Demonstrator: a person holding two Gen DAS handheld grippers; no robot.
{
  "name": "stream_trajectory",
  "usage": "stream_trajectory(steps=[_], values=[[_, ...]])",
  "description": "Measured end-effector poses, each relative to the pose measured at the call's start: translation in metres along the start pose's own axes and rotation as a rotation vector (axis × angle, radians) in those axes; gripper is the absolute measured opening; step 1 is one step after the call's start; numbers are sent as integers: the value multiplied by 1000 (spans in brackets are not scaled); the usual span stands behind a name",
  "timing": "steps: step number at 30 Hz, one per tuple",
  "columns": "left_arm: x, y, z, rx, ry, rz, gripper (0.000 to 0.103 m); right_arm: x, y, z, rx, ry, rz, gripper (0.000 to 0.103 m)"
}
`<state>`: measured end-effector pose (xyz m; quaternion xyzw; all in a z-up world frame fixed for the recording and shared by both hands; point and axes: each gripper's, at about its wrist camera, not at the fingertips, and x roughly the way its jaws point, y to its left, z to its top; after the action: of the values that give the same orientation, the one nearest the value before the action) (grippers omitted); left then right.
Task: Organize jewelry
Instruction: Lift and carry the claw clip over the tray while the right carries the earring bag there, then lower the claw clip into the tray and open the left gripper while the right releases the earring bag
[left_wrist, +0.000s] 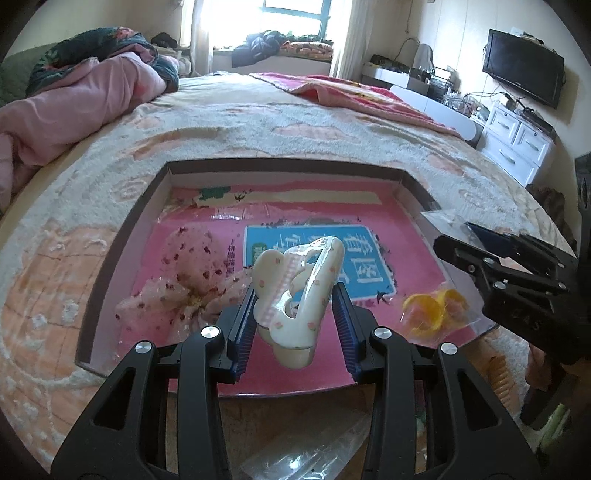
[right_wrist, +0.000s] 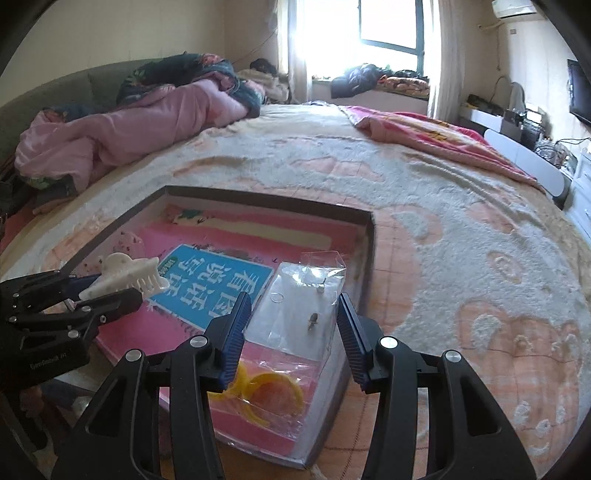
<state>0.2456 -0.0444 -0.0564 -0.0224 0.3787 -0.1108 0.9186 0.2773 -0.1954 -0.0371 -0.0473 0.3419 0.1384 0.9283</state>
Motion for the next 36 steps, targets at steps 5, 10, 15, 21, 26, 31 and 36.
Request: stream_trajectory(steps=[5,10,15,21,26,31,36], values=[[1,0,-3,2,6,6,32,5,4,-2,-10,18,16,46],[-4,1,-4,2,-7,13,32,7,5,-3,-6,25,20,46],[-8,3,-5,-5,-13,6,38,7,3,-4,1,28,28,48],[-14,4,-6,-6,-21,14,46,3,-3,-6,33,21,42,61],[-26,8,-7,-30,-52,23,55,-6,-4,-8,48,-1,44,68],[-39,14,-6,-47,-89,38,63,-17,-2,-11,51,-26,47,75],[-56,19,-8,-54,-137,61,74,-28,2,-15,42,-50,46,81]])
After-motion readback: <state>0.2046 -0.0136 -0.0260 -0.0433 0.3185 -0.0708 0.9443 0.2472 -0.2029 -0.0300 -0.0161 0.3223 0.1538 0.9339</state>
